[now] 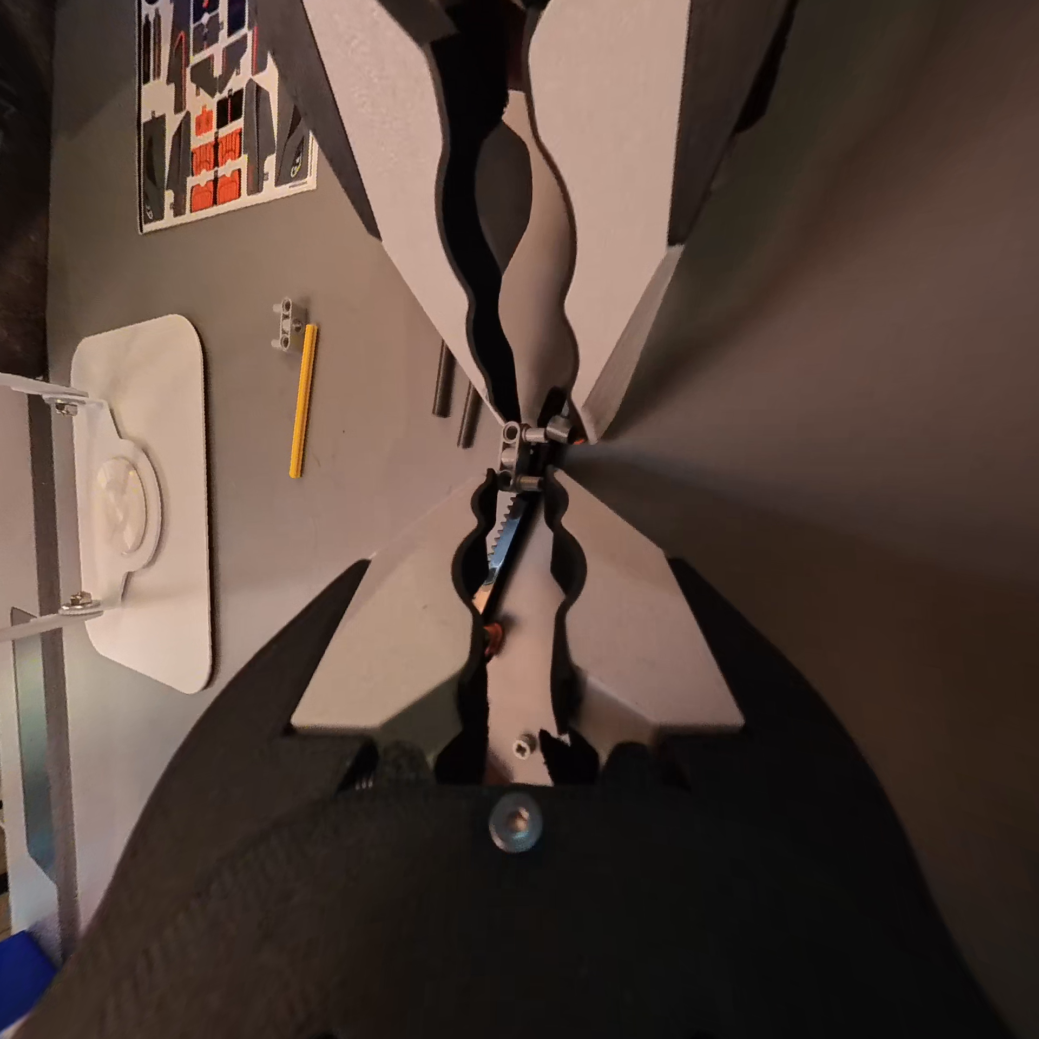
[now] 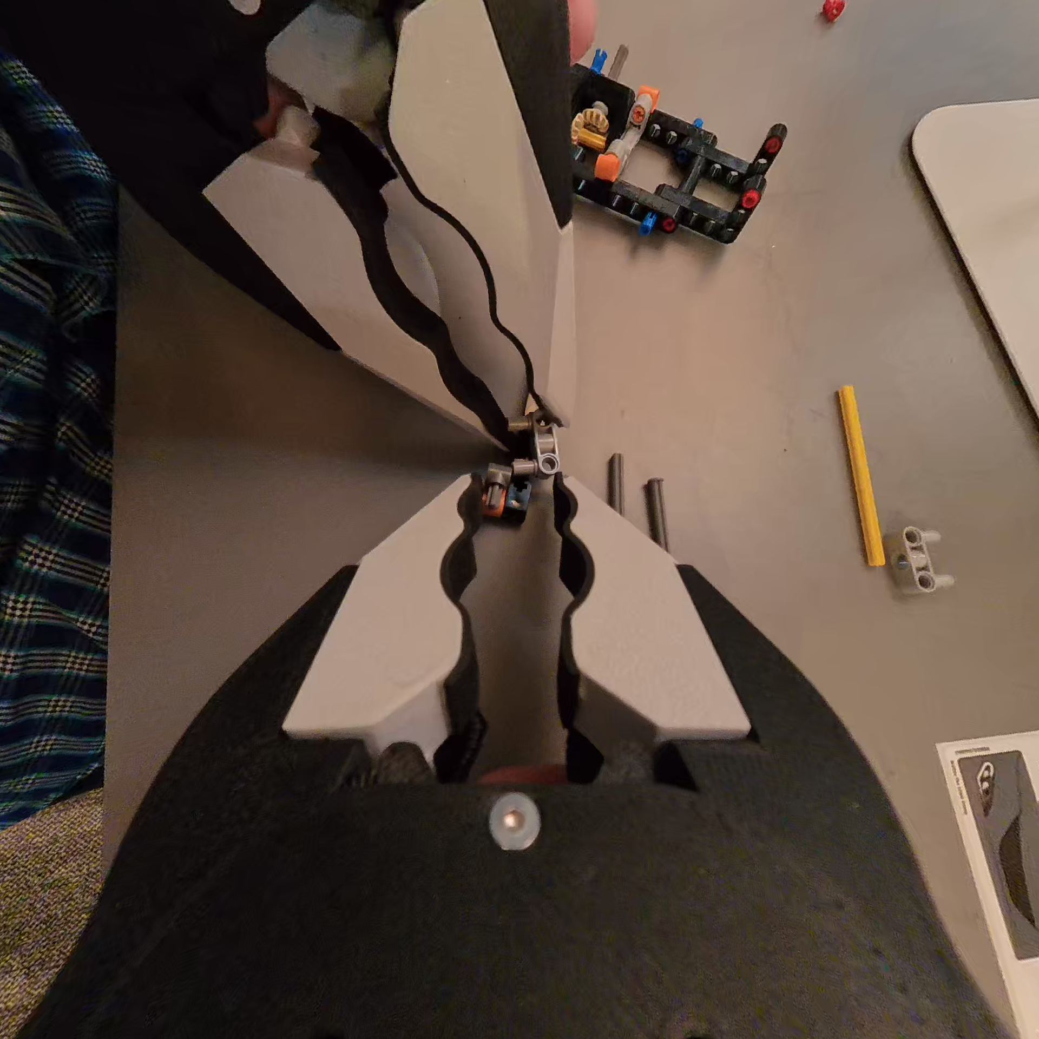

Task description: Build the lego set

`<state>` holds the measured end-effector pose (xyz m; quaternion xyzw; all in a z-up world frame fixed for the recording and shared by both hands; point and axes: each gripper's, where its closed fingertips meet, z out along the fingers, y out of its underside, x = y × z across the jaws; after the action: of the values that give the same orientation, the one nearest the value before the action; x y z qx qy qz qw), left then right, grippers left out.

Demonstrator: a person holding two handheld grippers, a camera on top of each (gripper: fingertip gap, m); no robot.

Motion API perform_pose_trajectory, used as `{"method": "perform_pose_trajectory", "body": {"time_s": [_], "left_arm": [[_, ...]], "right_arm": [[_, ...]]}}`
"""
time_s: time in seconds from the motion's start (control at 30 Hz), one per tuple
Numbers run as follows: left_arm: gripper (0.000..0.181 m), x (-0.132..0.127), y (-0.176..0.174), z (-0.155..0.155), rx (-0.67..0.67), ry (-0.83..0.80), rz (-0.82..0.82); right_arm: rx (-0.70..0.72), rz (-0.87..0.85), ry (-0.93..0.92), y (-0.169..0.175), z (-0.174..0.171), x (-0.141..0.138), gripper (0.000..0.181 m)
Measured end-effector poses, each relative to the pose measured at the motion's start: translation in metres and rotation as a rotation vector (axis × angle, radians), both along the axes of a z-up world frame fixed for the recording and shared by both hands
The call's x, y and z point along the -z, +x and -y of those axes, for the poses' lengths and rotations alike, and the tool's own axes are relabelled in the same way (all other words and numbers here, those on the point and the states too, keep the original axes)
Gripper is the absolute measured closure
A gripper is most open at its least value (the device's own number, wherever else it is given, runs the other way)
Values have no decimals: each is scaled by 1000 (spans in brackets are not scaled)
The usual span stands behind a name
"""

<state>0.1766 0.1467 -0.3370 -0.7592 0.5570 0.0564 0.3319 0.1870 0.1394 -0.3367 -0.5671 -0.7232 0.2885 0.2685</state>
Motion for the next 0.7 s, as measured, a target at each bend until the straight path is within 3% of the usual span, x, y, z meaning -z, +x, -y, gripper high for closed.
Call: {"method": "perform_pose_trajectory", "body": {"time_s": [0.7], "left_arm": [[167, -1, 4, -5, 78, 15, -27]], "right_arm": [[30, -12, 3, 5, -5, 1, 153]]}}
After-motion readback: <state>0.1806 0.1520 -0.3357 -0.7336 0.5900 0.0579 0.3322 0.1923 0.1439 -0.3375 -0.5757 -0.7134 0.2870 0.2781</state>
